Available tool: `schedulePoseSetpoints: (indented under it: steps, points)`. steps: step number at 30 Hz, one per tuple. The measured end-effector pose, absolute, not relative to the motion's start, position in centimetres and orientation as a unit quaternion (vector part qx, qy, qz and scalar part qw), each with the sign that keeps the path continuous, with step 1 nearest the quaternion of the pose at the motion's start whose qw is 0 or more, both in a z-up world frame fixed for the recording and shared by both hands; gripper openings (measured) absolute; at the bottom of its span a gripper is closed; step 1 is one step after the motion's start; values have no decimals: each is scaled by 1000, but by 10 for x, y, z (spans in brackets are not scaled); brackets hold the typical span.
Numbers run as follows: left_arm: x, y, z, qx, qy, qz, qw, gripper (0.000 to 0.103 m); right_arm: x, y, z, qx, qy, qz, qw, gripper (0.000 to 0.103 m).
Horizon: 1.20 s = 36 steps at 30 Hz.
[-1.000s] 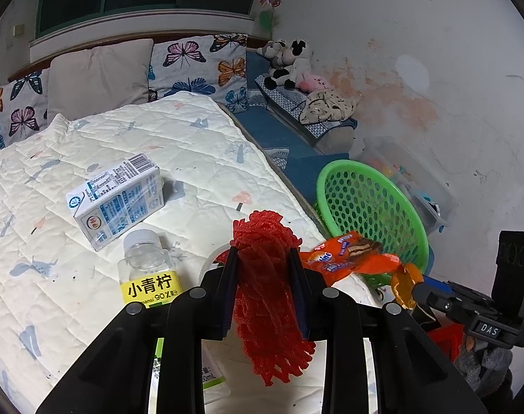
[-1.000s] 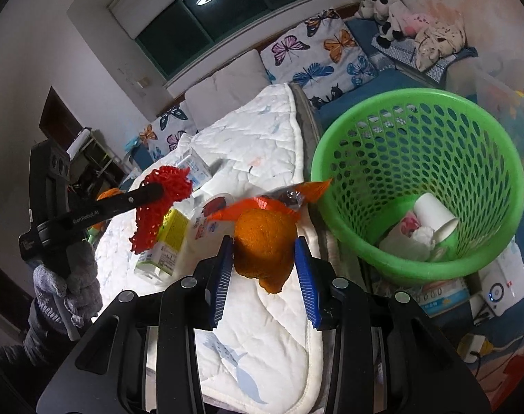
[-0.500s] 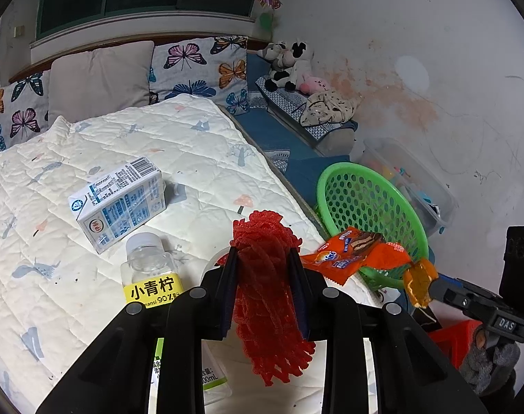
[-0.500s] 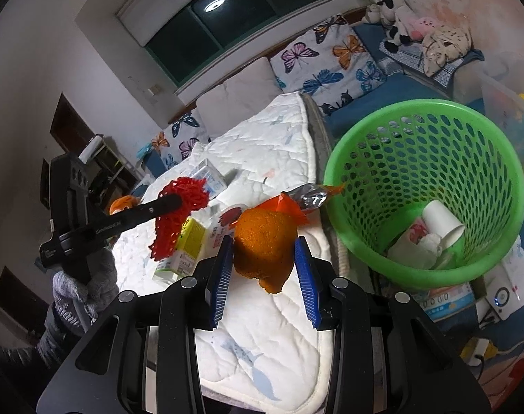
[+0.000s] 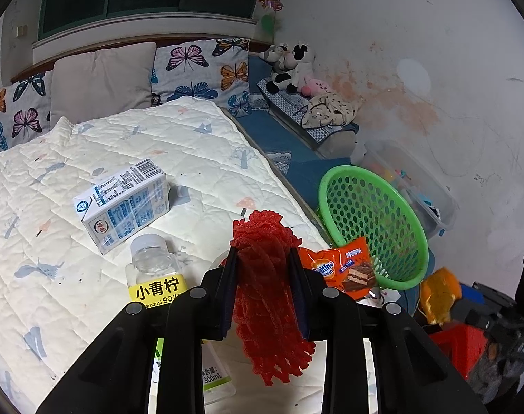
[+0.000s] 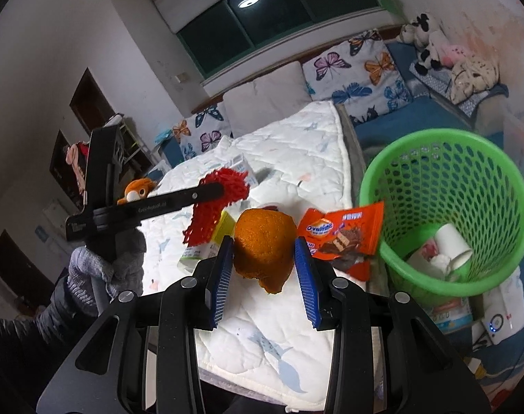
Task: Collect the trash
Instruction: 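Carry the orange peel over the green basket and open the right tool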
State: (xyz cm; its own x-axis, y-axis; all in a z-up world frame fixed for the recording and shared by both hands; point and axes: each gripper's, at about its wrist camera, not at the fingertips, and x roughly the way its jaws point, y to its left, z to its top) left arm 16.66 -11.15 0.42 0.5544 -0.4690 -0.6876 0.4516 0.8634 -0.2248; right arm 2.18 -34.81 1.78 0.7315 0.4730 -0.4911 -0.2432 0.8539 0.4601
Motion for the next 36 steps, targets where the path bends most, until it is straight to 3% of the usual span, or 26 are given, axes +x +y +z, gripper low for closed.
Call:
schedulePoseSetpoints:
  steps: [16,26,36]
  points:
    - [179,-153,24,7,381,-287,879,28,80,-432,-13,177,333,36,925,41]
    - [201,-222,33,21,381,-340,860,28,79,-457,-25,162,319,-9,934,80]
    - [216,-301,25,32,396,-373,838,28,56,-465,-27,153,304,-34,940,98]
